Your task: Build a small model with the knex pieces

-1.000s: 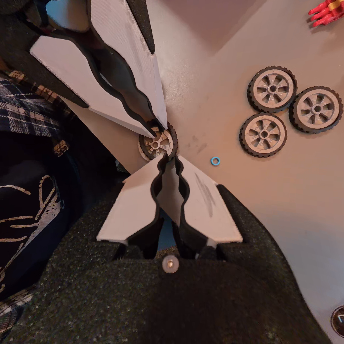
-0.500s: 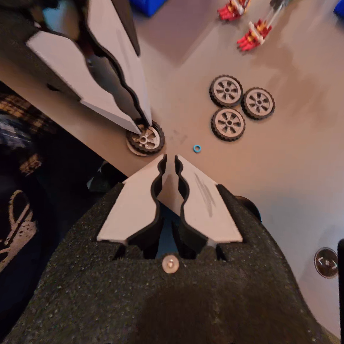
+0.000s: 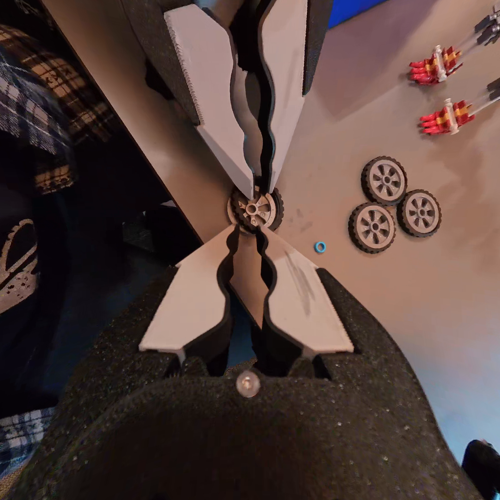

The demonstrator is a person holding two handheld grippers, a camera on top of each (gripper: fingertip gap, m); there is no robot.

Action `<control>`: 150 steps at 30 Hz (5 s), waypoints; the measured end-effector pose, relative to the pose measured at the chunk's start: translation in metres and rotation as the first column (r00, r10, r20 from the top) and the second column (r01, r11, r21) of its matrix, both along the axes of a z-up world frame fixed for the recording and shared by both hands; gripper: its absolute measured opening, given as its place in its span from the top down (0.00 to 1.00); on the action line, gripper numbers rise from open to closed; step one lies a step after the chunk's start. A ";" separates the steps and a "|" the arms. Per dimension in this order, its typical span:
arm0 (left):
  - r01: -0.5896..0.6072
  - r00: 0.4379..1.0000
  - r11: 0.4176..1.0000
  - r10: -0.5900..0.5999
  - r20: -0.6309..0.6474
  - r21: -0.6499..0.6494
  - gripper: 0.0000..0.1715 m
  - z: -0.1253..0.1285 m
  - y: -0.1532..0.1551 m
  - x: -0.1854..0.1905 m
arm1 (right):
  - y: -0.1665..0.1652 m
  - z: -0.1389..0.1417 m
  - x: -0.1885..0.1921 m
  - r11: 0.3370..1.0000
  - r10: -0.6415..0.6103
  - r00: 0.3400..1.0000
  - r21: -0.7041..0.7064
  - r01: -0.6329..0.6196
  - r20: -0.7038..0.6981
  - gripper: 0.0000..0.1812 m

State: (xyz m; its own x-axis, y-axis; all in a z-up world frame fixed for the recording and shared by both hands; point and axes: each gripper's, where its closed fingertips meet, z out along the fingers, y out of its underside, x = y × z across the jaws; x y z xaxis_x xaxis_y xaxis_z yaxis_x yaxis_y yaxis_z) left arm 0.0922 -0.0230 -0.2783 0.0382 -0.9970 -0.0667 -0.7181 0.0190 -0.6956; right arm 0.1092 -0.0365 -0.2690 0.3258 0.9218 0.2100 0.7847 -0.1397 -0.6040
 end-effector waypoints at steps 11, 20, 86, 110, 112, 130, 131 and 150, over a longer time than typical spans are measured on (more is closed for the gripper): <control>-0.009 1.000 1.000 0.010 0.012 -0.025 0.94 0.000 0.001 0.001 | -0.002 0.009 -0.001 0.998 0.054 0.997 -0.025 -0.055 -0.049 0.94; -0.008 1.000 0.999 0.008 0.014 -0.033 0.94 -0.001 0.001 0.002 | -0.003 -0.003 -0.012 0.995 0.093 0.995 -0.036 -0.094 -0.020 0.95; -0.011 1.000 0.999 0.012 0.012 -0.048 0.97 -0.002 0.006 0.008 | -0.003 -0.004 -0.011 0.997 0.045 0.995 -0.064 -0.050 -0.088 0.96; 0.021 1.000 1.000 -0.021 0.012 0.012 0.95 0.002 0.003 -0.004 | -0.003 -0.004 -0.020 0.999 0.039 0.994 0.039 -0.036 -0.105 0.98; 0.058 0.998 0.994 -0.056 -0.023 0.089 0.95 0.003 0.003 -0.005 | -0.003 -0.004 -0.021 0.999 0.042 0.993 0.029 -0.039 -0.108 0.97; 0.053 0.998 0.998 -0.052 0.028 -0.024 0.93 0.003 -0.001 -0.002 | 0.000 -0.003 -0.012 0.999 0.039 0.995 0.036 -0.035 -0.095 0.93; 0.054 0.998 0.998 -0.053 0.024 -0.022 0.93 0.003 -0.001 -0.001 | 0.000 -0.003 -0.012 0.998 0.043 0.995 0.045 -0.039 -0.089 0.94; 0.046 0.999 0.998 -0.045 0.027 -0.040 0.94 0.001 0.000 0.001 | -0.003 -0.004 -0.012 0.992 0.120 0.991 0.048 -0.118 -0.051 0.92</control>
